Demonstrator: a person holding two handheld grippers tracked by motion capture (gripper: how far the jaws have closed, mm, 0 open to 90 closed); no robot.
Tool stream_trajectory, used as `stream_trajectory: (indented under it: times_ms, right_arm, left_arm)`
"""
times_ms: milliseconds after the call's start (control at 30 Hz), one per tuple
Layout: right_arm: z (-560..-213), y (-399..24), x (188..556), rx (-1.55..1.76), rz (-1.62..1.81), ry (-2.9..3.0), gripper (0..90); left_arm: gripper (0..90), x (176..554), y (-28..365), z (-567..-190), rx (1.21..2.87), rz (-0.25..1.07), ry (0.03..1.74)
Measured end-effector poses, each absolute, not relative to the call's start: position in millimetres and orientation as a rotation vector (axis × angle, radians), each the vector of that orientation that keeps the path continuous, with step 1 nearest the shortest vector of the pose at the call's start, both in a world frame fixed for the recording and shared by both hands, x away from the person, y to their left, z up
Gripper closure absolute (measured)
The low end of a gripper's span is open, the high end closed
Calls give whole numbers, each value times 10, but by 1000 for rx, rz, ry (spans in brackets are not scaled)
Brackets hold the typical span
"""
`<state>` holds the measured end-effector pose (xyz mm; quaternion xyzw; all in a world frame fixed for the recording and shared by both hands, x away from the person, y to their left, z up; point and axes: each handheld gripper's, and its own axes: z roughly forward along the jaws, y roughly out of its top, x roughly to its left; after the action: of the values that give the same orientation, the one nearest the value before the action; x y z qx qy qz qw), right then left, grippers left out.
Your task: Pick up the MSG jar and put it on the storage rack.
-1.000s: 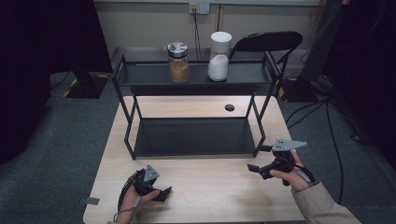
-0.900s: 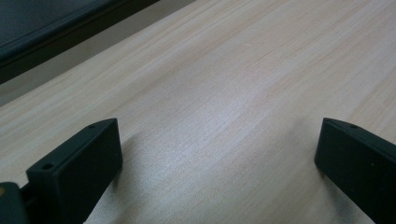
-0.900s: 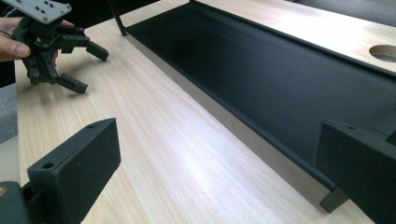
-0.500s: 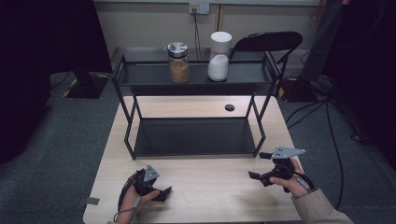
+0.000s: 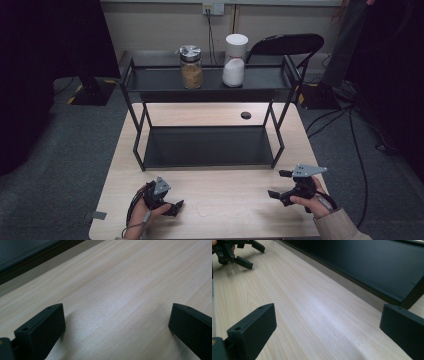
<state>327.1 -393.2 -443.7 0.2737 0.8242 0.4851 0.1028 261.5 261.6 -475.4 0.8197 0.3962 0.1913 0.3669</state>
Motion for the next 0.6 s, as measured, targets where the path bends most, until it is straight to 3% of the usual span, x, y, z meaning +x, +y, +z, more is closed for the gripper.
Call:
stream_trajectory:
  times_ms: [600]
  right_arm:
    - [-4559, -3983, 3193, 827, 1367, 2457, 0]
  left_arm:
    - [0, 2615, 2616, -4754, 2106, 492, 1018]
